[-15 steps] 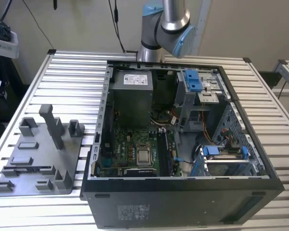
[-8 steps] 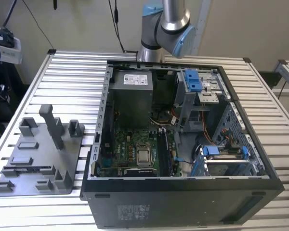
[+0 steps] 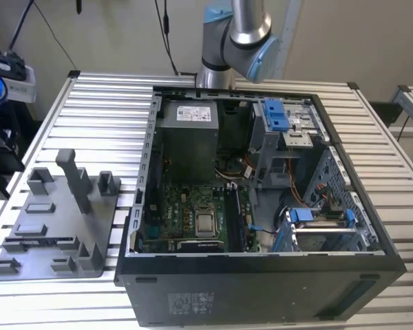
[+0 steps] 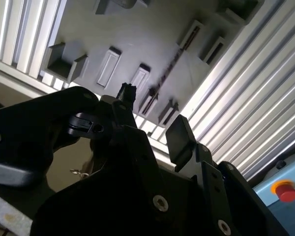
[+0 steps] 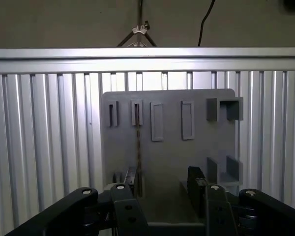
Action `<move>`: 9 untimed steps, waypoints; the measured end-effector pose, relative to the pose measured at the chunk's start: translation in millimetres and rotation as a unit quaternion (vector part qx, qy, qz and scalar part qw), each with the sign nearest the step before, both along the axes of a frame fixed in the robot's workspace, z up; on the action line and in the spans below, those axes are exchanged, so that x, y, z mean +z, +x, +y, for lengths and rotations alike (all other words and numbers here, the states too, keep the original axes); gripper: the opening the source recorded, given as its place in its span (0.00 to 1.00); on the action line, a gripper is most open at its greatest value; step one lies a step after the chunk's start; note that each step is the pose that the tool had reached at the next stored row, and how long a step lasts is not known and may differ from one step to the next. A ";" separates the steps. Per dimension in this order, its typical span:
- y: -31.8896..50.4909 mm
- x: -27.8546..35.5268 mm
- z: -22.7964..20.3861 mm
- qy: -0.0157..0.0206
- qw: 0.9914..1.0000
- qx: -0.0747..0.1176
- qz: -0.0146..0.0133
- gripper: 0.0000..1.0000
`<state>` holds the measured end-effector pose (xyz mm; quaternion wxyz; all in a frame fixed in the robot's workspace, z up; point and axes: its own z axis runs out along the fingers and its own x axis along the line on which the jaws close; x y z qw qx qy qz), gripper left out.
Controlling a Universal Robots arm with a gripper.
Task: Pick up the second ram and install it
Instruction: 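Pick up the second ram and move it above second insertion slot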
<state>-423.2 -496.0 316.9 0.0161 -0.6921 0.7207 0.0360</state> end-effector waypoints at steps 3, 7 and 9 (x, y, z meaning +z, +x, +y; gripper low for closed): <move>0.0 -5.6 0.0 0.000 1.000 0.000 0.000 0.54; 0.0 -12.8 0.0 0.000 1.000 0.000 0.000 0.54; 0.0 -16.4 0.0 0.000 1.000 0.000 0.000 0.54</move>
